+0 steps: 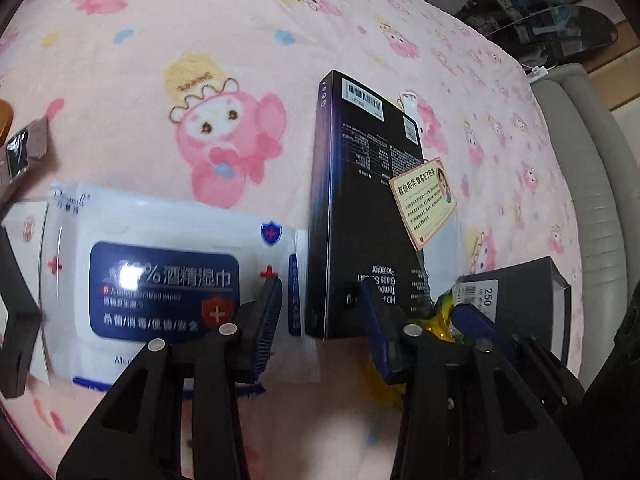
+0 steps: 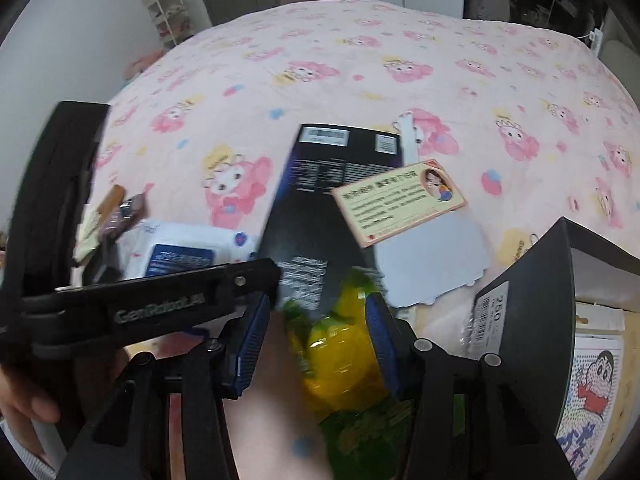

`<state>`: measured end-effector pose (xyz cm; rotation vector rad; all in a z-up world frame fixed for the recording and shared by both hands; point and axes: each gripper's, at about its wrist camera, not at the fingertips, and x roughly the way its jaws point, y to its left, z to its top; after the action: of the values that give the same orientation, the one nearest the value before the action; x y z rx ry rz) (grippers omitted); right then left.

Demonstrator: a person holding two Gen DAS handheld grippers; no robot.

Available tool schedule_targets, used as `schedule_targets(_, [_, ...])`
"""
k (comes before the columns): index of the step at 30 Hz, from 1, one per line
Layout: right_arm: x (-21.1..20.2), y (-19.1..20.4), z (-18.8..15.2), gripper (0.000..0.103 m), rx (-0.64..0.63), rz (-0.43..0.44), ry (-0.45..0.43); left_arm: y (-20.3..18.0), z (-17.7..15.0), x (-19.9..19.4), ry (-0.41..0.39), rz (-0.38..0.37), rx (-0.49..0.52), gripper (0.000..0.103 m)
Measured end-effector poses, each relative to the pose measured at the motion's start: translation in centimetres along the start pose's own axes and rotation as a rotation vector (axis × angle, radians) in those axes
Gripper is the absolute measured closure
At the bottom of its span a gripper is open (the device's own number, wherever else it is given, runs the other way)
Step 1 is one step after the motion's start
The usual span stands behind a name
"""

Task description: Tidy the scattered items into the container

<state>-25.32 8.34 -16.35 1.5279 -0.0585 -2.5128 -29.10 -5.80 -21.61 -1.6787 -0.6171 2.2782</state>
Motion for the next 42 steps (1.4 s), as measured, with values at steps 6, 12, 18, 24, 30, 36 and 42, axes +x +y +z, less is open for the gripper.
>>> schedule_targets(6, [1.7, -1.1, 0.2, 0.055, 0.052, -0.006, 0.041, -1.2, -0.2, 2.2, 0.001, 0.038, 0.033, 0.049])
schedule_targets(12, [1.6, -0.8, -0.4, 0.055, 0.045, -0.022, 0.054, -0.6, -1.0, 0.6, -0.012, -0.040, 0.015, 0.073])
schedule_targets(18, [1.4, -0.7, -0.8, 0.054, 0.031, -0.020, 0.048, -0.4, -2.4, 0.3, 0.022, -0.089, -0.022, 0.078])
schedule_targets(24, [1.4, -1.2, -1.0, 0.054, 0.063, -0.066, 0.047, -0.5, -1.4, 2.6, 0.047, -0.103, -0.039, 0.056])
schedule_targets(30, [2.2, -1.3, -1.0, 0.054, 0.066, -0.099, 0.056, -1.4, -1.2, 2.9, 0.017, -0.114, 0.012, 0.059])
schedule_targets(36, [2.1, -1.1, -0.9, 0.054, 0.071, -0.098, 0.047, -0.1, -0.6, 1.8, 0.023, -0.224, -0.062, 0.071])
schedule_targets(42, [2.5, -1.3, -1.3, 0.049, 0.082, -0.101, 0.048, -0.8, -1.1, 3.0, 0.068, -0.182, -0.044, 0.059])
